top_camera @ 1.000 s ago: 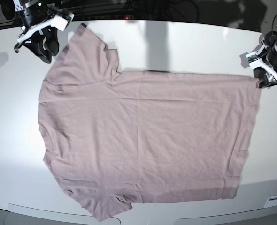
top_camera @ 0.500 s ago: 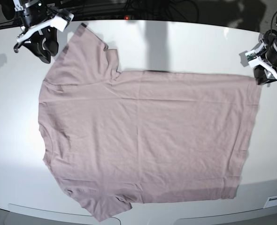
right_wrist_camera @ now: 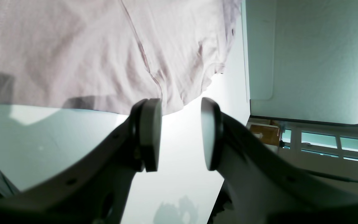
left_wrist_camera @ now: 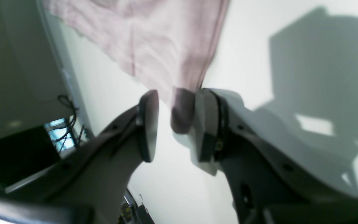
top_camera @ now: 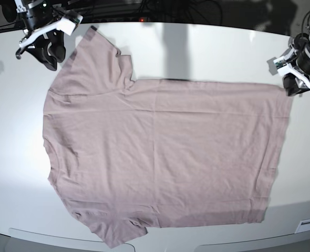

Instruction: Fold the T-shirt properly

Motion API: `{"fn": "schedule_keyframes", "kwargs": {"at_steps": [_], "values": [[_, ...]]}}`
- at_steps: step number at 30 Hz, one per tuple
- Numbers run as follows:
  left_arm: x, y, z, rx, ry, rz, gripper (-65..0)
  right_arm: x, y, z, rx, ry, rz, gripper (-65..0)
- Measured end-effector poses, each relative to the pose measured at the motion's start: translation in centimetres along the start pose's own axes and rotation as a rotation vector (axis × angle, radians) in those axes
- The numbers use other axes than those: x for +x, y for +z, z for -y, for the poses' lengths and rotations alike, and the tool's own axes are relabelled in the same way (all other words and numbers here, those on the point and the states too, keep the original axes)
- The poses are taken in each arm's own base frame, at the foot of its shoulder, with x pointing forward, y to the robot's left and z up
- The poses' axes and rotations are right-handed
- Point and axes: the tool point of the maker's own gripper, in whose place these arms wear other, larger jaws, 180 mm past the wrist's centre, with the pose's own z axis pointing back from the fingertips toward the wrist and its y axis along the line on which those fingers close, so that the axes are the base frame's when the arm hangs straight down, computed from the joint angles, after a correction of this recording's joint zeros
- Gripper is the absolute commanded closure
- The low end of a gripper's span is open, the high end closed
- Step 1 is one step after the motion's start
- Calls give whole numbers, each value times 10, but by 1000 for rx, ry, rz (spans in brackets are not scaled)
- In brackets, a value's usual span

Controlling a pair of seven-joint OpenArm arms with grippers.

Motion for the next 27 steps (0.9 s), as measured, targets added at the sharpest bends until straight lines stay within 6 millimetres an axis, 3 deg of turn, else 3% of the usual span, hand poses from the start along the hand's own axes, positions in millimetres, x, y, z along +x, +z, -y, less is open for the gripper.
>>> {"fn": "schedule_keyframes", "kwargs": {"at_steps": [6, 10, 18, 20, 22, 24, 27], "values": [[20, -7, 4, 29, 30, 27, -186, 0, 0, -2, 13, 2, 0, -221], [15, -9, 5, 3, 14, -7, 0, 0, 0, -2, 13, 2, 1, -221], [11, -9, 6, -3, 21, -34, 0, 0, 0, -4, 20, -50, 0, -221], [11, -9, 5, -3, 21, -34, 0, -4, 0, -15, 84, -125, -26, -221], [11, -9, 5, -3, 21, -34, 0, -2, 4, -41, 244, -108, -9, -235], [11, -9, 6, -4, 21, -35, 0, 1, 12, -65, 391, -84, 7, -304], [11, -9, 6, -4, 21, -34, 0, 5, 16, -71, 429, -88, 27, -350]]}}
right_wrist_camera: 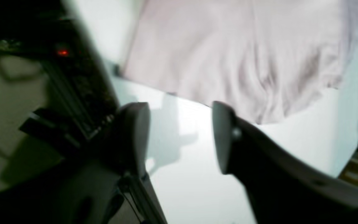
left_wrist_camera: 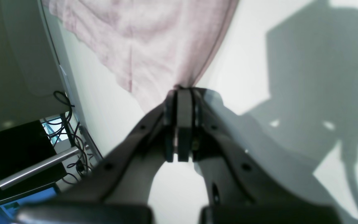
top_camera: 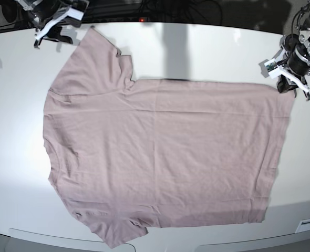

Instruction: Fold the T-shirt properly

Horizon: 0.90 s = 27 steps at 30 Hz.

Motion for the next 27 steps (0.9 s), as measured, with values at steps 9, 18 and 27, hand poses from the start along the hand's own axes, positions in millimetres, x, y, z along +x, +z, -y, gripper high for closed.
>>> {"fn": "schedule_keyframes", "kwargs": {"at_steps": [9, 18, 27], "values": [[0, 0, 0, 0, 3, 0, 0, 10, -16, 17, -34, -117, 67, -350], [0, 0, 0, 0, 3, -4, 0, 17, -47, -37, 128, -178, 90, -350], [-1, 0, 0, 0, 4, -7, 0, 21, -58, -40, 118, -204, 36, -350]]}}
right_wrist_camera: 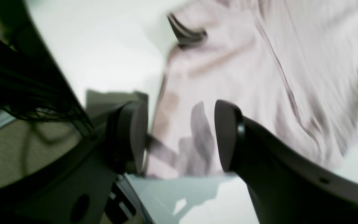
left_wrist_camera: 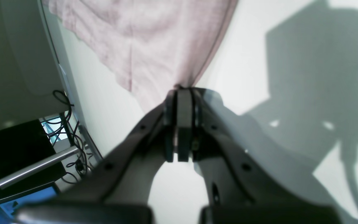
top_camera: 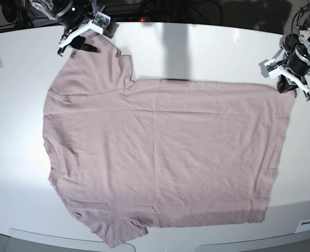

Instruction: Fold the T-shirt properly

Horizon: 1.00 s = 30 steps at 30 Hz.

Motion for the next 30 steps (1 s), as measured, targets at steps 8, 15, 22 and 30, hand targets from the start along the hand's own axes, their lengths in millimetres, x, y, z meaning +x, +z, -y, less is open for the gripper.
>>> {"fn": "schedule_keyframes", "kwargs": {"at_steps": [8, 15, 22, 30], "values": [[0, 0, 0, 1, 1, -7, 0, -27, 4, 9, -32, 1, -163, -350], [0, 0, 0, 1, 2, -6, 0, -35, 11, -3, 32, 43, -181, -350], [0, 0, 0, 1, 2, -6, 0, -66, 29, 0, 45, 213, -274, -349], [-1, 0, 0, 1, 1, -7, 0, -53, 25, 1, 28, 230, -187, -349]]}}
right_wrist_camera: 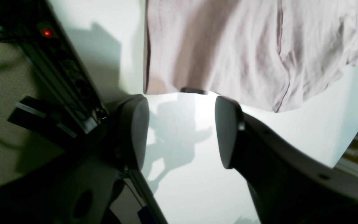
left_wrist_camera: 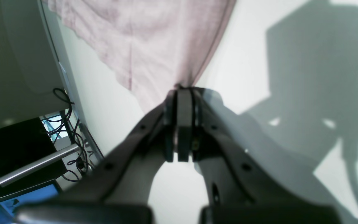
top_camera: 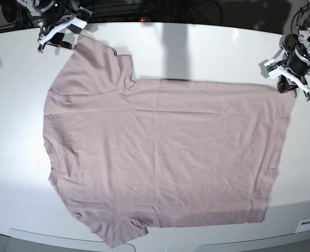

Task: Fold the T-shirt properly
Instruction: 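Close the right gripper on the shoulder edge by the other sleeve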

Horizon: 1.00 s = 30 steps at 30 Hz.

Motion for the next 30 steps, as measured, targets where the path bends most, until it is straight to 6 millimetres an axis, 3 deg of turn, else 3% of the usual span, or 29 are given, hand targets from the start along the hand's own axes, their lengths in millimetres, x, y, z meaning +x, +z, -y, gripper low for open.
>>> {"fn": "schedule_keyframes", "kwargs": {"at_steps": [13, 22, 30], "values": [[0, 0, 0, 0, 0, 0, 0, 10, -2, 2, -9, 31, 63, -349], [1, 0, 0, 0, 3, 2, 0, 45, -15, 12, -14, -20, 152, -349], [1, 0, 0, 0, 2, 2, 0, 48, -17, 16, -63, 47, 144, -344]]}}
